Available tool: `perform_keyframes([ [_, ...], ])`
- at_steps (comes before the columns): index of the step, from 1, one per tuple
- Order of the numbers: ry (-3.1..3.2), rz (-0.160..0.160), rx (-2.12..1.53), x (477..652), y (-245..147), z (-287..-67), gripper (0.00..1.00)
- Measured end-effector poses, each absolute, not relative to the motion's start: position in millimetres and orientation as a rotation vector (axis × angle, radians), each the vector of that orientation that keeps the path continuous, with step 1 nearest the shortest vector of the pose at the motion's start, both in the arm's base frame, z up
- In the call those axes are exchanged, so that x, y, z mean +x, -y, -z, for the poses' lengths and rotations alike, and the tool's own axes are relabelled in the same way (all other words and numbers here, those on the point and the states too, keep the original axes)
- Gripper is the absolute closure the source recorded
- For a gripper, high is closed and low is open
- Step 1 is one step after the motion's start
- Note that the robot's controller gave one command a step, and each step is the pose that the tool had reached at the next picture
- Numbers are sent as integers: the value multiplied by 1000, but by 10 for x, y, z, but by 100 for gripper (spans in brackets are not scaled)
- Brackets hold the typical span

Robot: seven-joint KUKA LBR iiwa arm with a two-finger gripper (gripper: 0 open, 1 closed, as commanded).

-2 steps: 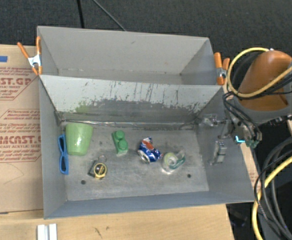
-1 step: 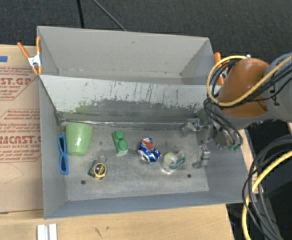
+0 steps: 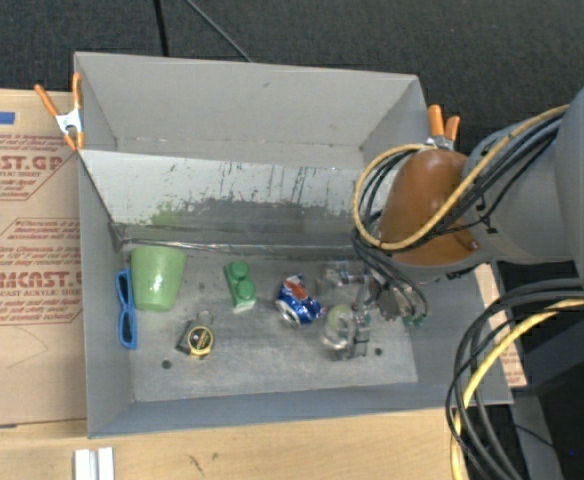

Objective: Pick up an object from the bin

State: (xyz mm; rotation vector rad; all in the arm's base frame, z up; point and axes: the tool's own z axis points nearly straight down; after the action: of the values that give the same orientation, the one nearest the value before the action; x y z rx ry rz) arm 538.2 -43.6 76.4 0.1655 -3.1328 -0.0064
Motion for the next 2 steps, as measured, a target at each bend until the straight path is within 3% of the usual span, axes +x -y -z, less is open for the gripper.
perform_keyframes([
  [1,3138,0,158,5397,478,-793,100],
  [2,3147,-4,191,5377,596,-2273,100],
])
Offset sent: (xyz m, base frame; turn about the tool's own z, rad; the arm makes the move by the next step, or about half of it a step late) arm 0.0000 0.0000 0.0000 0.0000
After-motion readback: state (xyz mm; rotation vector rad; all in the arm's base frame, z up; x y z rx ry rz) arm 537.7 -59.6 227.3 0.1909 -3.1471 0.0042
